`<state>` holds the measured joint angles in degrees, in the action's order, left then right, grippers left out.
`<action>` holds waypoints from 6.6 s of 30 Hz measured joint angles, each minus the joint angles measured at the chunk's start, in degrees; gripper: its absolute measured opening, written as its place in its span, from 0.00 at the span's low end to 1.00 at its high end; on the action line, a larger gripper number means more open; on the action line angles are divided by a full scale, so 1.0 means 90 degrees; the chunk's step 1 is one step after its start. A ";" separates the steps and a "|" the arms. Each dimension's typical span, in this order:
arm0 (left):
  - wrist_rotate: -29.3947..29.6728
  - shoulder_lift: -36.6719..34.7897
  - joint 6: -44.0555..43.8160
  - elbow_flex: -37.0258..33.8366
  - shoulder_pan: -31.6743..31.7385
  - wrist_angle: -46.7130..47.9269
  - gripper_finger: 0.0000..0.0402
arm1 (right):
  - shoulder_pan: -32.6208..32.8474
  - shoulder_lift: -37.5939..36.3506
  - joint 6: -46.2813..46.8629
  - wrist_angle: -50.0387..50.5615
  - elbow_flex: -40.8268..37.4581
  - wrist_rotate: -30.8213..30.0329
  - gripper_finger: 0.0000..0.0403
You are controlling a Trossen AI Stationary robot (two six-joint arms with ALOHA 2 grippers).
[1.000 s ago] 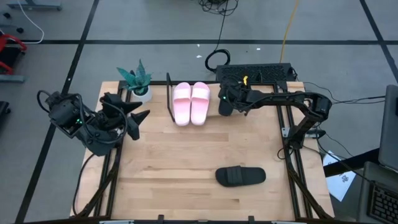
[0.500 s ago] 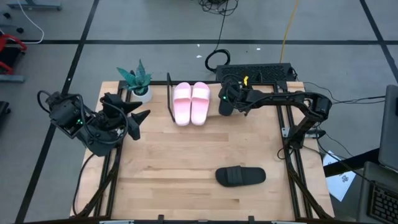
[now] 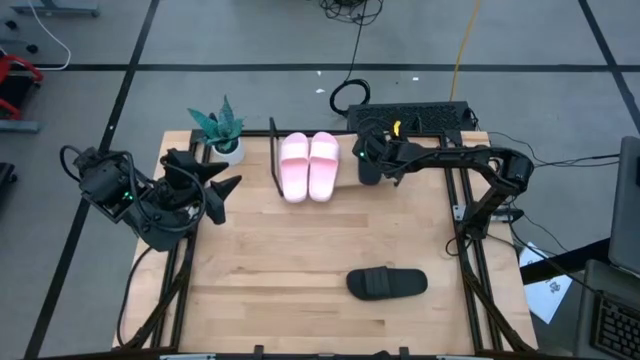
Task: Pick and place slides into the shelf
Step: Put the top black slide on the shelf, then put the black slide on the shelf
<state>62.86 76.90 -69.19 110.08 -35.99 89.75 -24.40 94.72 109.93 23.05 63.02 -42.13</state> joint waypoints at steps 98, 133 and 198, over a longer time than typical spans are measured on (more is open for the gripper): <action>-0.0316 0.0303 0.0226 -0.0568 0.0264 -0.0151 0.59 | 0.1317 -0.0126 -0.4431 -0.8783 -0.0002 0.0529 0.04; -0.2954 0.4468 0.4319 -0.2596 0.4292 -1.1760 0.59 | 0.2640 -0.5111 -0.7798 -0.7577 -0.0002 0.6993 0.04; -0.3623 0.5391 0.6069 -0.1931 0.4961 -1.0746 0.59 | 0.2079 -0.5054 -0.7956 -0.6858 -0.0002 0.7697 0.04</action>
<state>30.25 125.43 -14.57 92.71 8.66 -6.96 -5.69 49.23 38.33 -38.67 63.00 27.14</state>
